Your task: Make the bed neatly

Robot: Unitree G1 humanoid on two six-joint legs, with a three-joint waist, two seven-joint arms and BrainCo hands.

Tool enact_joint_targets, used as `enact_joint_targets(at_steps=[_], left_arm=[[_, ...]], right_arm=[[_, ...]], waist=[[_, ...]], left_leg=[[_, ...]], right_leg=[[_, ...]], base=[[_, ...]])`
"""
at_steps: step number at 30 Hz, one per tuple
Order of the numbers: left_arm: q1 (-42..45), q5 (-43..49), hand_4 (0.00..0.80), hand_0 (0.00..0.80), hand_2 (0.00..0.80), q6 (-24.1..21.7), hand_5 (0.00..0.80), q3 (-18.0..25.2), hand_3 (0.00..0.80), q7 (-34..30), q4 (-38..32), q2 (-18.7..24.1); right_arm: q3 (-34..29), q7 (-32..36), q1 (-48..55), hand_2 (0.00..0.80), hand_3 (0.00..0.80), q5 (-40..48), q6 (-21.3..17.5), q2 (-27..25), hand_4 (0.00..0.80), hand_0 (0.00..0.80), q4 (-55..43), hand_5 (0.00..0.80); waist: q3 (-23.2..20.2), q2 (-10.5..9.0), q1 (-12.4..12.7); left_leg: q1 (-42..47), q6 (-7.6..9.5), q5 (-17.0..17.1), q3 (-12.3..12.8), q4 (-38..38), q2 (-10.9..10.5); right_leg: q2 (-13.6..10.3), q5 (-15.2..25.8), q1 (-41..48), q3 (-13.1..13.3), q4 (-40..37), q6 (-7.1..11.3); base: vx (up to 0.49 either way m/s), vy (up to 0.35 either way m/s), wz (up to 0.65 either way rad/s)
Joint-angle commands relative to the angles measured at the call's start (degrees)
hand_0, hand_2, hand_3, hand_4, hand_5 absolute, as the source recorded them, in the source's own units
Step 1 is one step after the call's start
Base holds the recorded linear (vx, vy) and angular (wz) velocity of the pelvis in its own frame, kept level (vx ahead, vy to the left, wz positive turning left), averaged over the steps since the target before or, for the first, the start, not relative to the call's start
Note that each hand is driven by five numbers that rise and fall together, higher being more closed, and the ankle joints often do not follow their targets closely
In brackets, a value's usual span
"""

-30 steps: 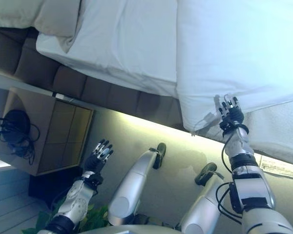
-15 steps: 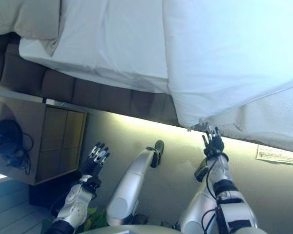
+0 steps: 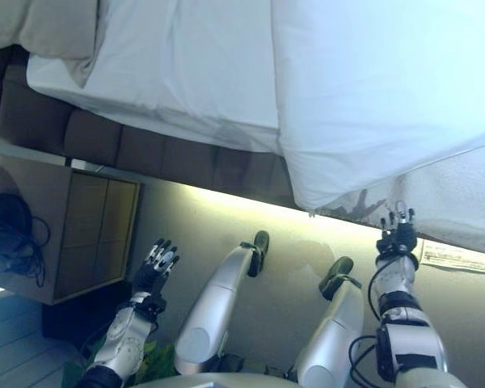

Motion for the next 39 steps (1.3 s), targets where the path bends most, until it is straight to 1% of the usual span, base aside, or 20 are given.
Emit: enact_joint_targets(at_steps=[1,5,10,13,15,19,24,29,33,38,39], left_arm=[[0.0,-0.54,0.0,0.0,0.0,-3.64,0.0,0.68,0.0,-0.3,-1.38,1.28],[0.5,-1.15,0.0,0.0,0.0,-3.72,0.0,0.66,0.0,-0.51,-2.11,2.16],[0.87,-1.56,0.0,0.0,0.0,-4.45,0.0,0.45,0.0,-1.31,-1.42,2.38],[1.11,-1.92,0.0,0.0,0.0,-4.42,0.0,0.23,0.0,-1.46,-1.55,2.58],[1.34,-1.93,0.0,0.0,0.0,-4.51,0.0,0.11,0.0,-1.61,-1.84,2.65],[1.66,-2.42,0.0,0.0,0.0,-4.48,0.0,-0.09,0.0,-2.19,-3.05,3.24],[1.95,-2.39,0.0,0.0,0.0,-4.65,0.0,-0.32,0.0,-2.86,-3.71,3.81],[2.39,-2.87,0.0,0.0,0.0,-4.54,0.0,0.22,0.0,-2.73,-3.69,4.52],[2.41,-3.25,0.0,0.0,0.0,-4.42,0.0,0.47,0.0,-2.77,-3.12,4.66],[2.4,-2.82,0.0,0.0,0.0,-5.02,0.0,-0.34,0.0,-3.15,-3.29,4.26],[2.3,-2.76,0.0,0.0,0.0,-5.15,0.0,-0.55,0.0,-3.17,-3.38,4.28]], right_arm=[[-2.91,0.66,-1.79,0.0,0.0,3.04,-1.57,-8.86,0.0,0.0,1.6,0.0],[-3.5,1.67,-4.53,0.0,0.0,3.91,-0.78,-12.28,0.0,0.0,2.96,0.0],[-3.14,0.31,-8.23,0.0,0.0,3.81,-0.9,-15.74,0.0,0.0,5.42,0.0],[-3.1,0.96,-9.38,0.0,0.0,5.1,0.2,-18.11,0.0,0.0,7.08,0.0],[-3.6,3.04,-9.71,0.0,0.0,6.91,1.45,-19.22,0.0,0.0,7.66,0.0],[-3.47,6.94,-10.77,0.0,0.0,7.57,3.31,-19.91,0.0,0.0,7.24,0.0],[-1.16,7.14,-14.34,0.0,0.0,7.2,5.32,-20.79,0.0,0.0,5.5,0.0],[0.1,6.24,-16.5,0.0,0.0,8.78,5.43,-20.47,0.0,0.0,4.08,0.0],[0.21,4.78,-17.1,0.0,0.0,9.85,5.2,-20.36,0.0,0.0,4.74,0.0],[0.32,6.67,-17.75,0.0,0.0,10.39,5.79,-20.84,0.0,0.0,5.23,0.0],[0.6,6.88,-18.09,0.056,0.056,10.14,5.85,-20.82,0.056,0.056,4.98,0.056]], waist=[[2.48,3.99,1.2],[2.68,4.5,1.77],[3.0,5.22,2.2],[3.22,5.67,2.24],[3.32,5.81,2.18],[3.51,5.86,2.22],[3.51,5.55,2.72],[3.21,5.6,3.18],[3.37,5.75,3.24],[3.66,5.86,3.22],[3.66,5.82,3.23]], left_leg=[[1.42,-2.93,4.72,-3.99,-5.5,-0.56],[1.05,-3.14,5.13,-4.18,-5.74,-0.66],[0.37,-3.19,5.8,-4.06,-5.98,-0.63],[0.38,-3.28,6.2,-3.98,-6.28,-0.75],[0.44,-3.36,6.35,-4.05,-6.55,-0.77],[0.16,-3.54,6.61,-4.1,-6.64,-0.68],[0.35,-3.65,6.47,-3.85,-6.4,-0.48],[0.75,-3.82,6.36,-3.86,-6.34,-0.44],[0.78,-3.81,6.54,-3.98,-6.52,-0.44],[0.59,-3.76,6.97,-4.15,-6.98,-0.48],[0.53,-3.76,7.02,-4.06,-7.02,-0.46]], right_leg=[[-1.47,5.16,0.73,1.33,2.81,2.53],[-1.85,5.02,0.25,1.18,3.27,2.67],[-1.94,4.63,-0.67,1.23,4.18,2.64],[-2.15,4.68,-0.75,1.11,4.22,2.77],[-2.2,4.73,-0.75,1.04,4.03,2.86],[-1.88,4.77,-1.09,1.26,3.86,2.93],[-2.14,5.03,-0.85,0.87,3.9,2.82],[-2.67,5.1,-0.48,0.63,4.25,2.72],[-2.7,5.05,-0.89,0.84,4.99,2.83],[-2.38,5.4,-1.15,0.77,4.52,2.97],[-2.4,5.45,-1.19,0.7,4.41,2.99]], base=[[-0.016,-0.006,0.12],[-0.012,-0.001,0.1],[-0.002,0.001,0.01],[-0.001,0.011,0.04],[0.005,0.015,0.05],[0.001,0.003,0.01],[0.0,0.0,0.0],[0.036,0.008,0.0],[0.008,0.0,0.0],[0.0,0.0,0.0],[0.0,0.0,0.0]])
